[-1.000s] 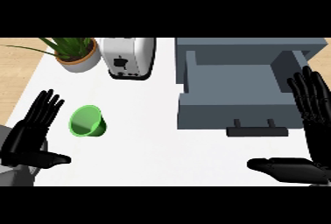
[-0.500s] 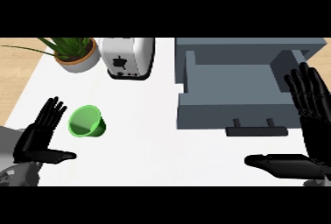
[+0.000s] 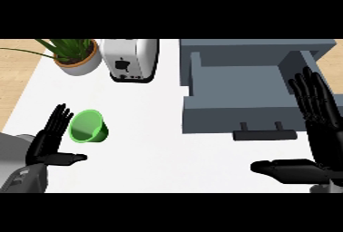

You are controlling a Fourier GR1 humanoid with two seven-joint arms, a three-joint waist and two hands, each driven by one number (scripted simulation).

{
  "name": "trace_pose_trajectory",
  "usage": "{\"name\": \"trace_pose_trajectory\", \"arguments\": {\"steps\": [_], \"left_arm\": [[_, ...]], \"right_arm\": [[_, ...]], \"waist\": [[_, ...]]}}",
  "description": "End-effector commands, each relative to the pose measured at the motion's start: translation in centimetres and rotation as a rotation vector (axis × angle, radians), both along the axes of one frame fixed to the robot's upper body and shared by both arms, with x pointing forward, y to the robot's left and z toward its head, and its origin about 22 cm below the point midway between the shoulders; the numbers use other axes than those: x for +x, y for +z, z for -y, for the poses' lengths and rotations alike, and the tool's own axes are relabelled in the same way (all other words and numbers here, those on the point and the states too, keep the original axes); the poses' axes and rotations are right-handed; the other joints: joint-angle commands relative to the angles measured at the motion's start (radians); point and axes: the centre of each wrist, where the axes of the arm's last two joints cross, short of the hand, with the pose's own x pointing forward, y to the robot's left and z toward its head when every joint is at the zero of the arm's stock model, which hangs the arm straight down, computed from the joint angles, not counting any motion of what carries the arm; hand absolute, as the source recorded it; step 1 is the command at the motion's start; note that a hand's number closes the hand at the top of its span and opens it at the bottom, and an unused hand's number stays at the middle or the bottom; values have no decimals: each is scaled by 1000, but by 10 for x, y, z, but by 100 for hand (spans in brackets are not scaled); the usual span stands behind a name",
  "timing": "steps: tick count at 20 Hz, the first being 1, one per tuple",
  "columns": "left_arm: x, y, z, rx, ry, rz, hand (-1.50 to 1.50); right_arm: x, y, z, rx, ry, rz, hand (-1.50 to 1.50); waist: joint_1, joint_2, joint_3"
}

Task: Pick up the cup, place it into the drawer and close the drawer

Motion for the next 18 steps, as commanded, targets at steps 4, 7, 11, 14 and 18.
{"name": "trace_pose_trajectory", "arguments": {"steps": [4, 7, 11, 14, 18], "left_arm": [[-6, -10, 1, -45, -27, 73, -150], [6, -4, 3, -50, -24, 91, -150], [5, -9, 11, -52, -56, 75, -150], [-2, -21, 25, -39, -15, 97, -150], [2, -14, 15, -64, -59, 98, -150]], "right_arm": [[6, 0, 15, 2, 2, 3, -150], [-1, 3, 7, -16, -1, 16, -150], [-7, 21, 5, -7, 16, -12, -150], [-6, -1, 6, 21, 31, 13, -150], [7, 10, 14, -15, 16, 8, -150]], "waist": [[-5, 4, -1], [-8, 4, -1], [-14, 3, -2], [-20, 7, -3], [-14, 7, -2]]}}
